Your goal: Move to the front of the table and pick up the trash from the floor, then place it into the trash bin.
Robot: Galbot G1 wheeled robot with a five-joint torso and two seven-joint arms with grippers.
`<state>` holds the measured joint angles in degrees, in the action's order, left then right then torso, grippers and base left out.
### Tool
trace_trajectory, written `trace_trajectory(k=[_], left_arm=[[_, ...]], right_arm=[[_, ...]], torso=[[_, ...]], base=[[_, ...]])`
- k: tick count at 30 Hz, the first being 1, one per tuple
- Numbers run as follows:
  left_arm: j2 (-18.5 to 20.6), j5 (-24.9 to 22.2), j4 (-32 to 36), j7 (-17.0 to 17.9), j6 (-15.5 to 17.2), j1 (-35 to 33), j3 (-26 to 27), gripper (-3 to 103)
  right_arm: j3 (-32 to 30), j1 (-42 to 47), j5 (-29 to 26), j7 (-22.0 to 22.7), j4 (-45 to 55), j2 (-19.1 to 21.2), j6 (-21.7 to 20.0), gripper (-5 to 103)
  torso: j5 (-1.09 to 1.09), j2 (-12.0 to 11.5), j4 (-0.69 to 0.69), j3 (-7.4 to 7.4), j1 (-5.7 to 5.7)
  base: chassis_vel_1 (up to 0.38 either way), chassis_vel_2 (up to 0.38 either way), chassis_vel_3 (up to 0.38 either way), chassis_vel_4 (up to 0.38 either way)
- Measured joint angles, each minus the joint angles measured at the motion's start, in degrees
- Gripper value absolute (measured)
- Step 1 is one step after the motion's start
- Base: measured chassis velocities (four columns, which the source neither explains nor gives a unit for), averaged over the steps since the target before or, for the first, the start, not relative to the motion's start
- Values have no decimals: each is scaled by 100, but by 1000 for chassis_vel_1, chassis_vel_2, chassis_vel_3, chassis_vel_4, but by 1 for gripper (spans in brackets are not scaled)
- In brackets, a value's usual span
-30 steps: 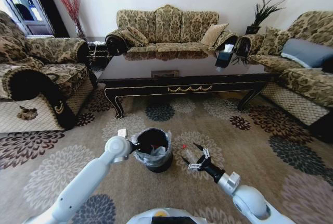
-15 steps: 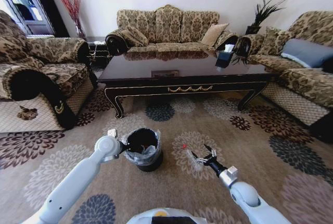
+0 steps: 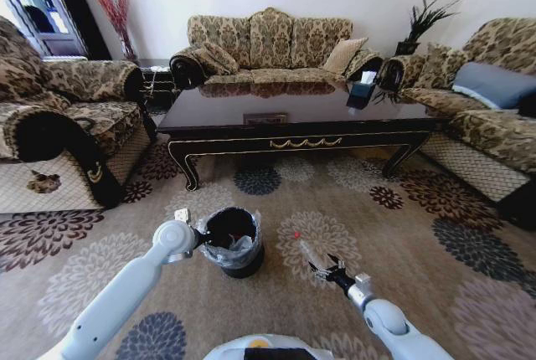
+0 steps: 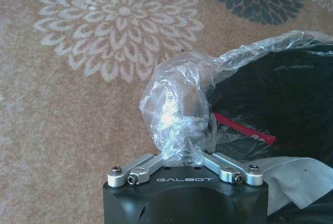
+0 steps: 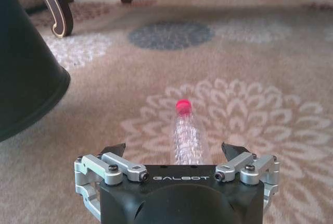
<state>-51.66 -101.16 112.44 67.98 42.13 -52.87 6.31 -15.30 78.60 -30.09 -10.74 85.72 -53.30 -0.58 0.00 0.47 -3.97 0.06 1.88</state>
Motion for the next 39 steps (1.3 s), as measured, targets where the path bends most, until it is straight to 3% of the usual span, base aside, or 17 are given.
trace_trajectory(k=[13,32,36,38,39], left_arm=[[122,-44,98,37,0,-125,131,0],[121,-88,133,71,1,-62,73,0],[166,-113,156,72,0,-93,99,0],[185,-116,159,73,1,-101,111,0],[200,-120,160,75,0,-108,122,0]], right_arm=[[744,-891,-159,179,-850,39,-356,100],[1155,-1269,33,193,-1416,-30,-311,101],[1181,-1257,57,193,-1459,12,-237,82],[1181,-1243,58,191,-1459,24,-228,82],[1181,-1233,58,188,-1459,31,-221,76]], torso=[[0,0,1,0,0],[0,0,0,0,0],[0,0,0,0,0],[0,0,0,0,0],[1,0,0,0,0]], base=[[0,0,0,0],[0,0,0,0],[0,0,0,0],[0,0,0,0],[0,0,0,0]])
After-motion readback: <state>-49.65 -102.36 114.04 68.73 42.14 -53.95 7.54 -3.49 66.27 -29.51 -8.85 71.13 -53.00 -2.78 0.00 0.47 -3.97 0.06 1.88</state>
